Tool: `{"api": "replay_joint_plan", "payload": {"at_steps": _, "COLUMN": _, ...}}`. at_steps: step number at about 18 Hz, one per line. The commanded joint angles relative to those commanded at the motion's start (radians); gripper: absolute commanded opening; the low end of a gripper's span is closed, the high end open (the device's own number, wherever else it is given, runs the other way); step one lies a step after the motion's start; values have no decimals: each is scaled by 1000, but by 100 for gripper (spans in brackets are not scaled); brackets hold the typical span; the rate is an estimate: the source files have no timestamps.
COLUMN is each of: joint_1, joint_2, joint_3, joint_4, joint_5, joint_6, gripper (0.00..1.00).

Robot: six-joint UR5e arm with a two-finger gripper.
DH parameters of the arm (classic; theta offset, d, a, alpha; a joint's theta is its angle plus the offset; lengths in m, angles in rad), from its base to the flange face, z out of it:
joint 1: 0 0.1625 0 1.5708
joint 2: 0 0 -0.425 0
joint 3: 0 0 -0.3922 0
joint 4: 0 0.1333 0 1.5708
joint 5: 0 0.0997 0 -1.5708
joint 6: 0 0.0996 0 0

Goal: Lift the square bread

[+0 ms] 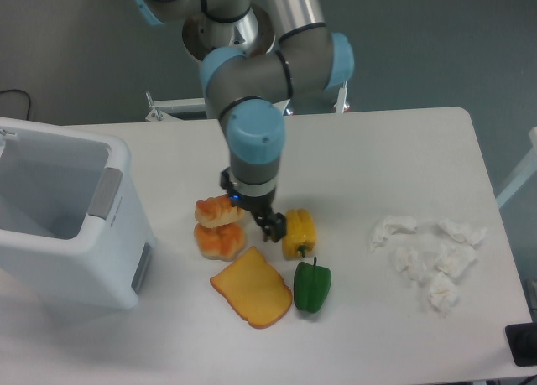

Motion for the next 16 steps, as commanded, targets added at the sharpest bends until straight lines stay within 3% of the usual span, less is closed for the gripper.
{"api": "replay_joint_plan", "payload": {"at_steps": 2, "joint_1": -15, "joint_2": 9, "joint_3": -9, "joint_4": -41, "joint_5": -3, "joint_6": 0, "gripper": 100}}
{"api": "replay_joint_plan", "payload": {"at_steps": 5, "joint_1": -28, "joint_2": 3, "joint_3": -11, "joint_4": -49, "joint_5": -5, "joint_6": 0, "gripper": 100}}
{"api": "replay_joint_plan", "payload": {"at_steps": 11, "joint_1": -38, "joint_2": -35, "joint_3": 3, "joint_4": -31, "joint_5": -5, "joint_6": -67, "gripper": 100}}
{"api": "replay_joint_plan", "payload": {"at_steps": 14, "joint_1": -60, "joint_2": -67, "joint_3": 3, "joint_4": 18, "joint_5": -2, "joint_6": -109, "gripper": 100}}
{"api": "replay_joint_plan", "payload": {"at_steps": 16, "joint_1": -75, "joint_2": -72, "joint_3": 1, "joint_4": 21, "joint_5": 3, "joint_6": -133, "gripper": 100}}
